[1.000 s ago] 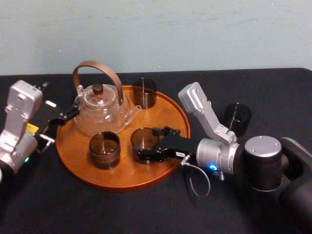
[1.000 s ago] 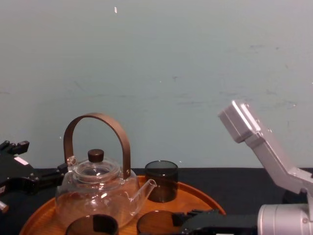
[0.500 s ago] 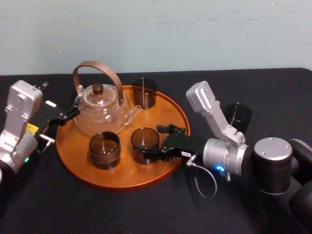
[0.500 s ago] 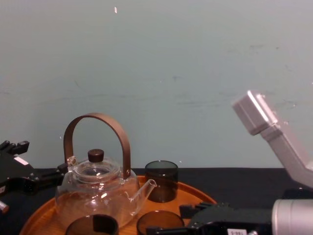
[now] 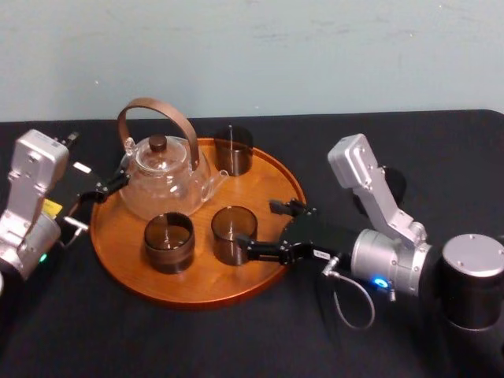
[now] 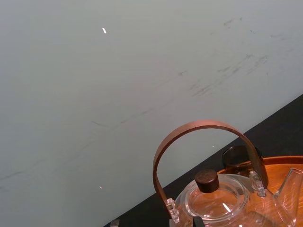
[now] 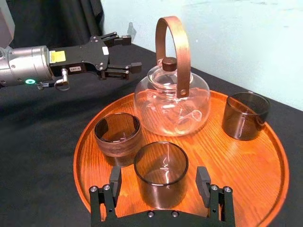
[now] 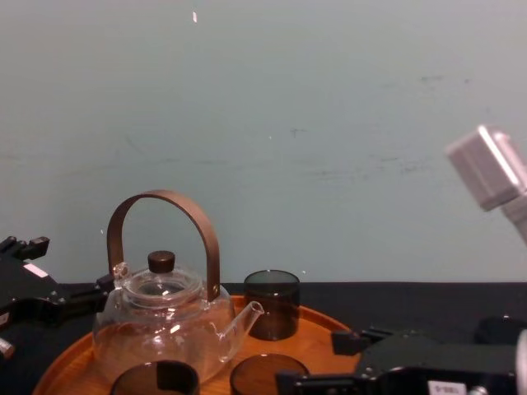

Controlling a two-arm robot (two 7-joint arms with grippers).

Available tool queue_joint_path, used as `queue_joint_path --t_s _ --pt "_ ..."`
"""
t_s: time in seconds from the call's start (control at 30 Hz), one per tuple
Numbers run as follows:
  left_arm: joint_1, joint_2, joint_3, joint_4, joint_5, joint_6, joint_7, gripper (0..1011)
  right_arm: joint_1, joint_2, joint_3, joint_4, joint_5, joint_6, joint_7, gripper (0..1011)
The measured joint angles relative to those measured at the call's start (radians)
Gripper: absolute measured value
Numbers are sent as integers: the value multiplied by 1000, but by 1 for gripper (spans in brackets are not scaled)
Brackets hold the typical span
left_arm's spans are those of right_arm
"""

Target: Pick up the glass from the table and place it on the tray.

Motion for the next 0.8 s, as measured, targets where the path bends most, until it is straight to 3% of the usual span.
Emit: queue_joint_path --t_s 0.4,0.8 --pt "0 0 0 0 0 0 0 1001 -104 64 69 -56 40 -29 -28 1002" --pt "0 0 0 0 0 0 0 1001 -190 104 184 -44 92 -49 -87 1002"
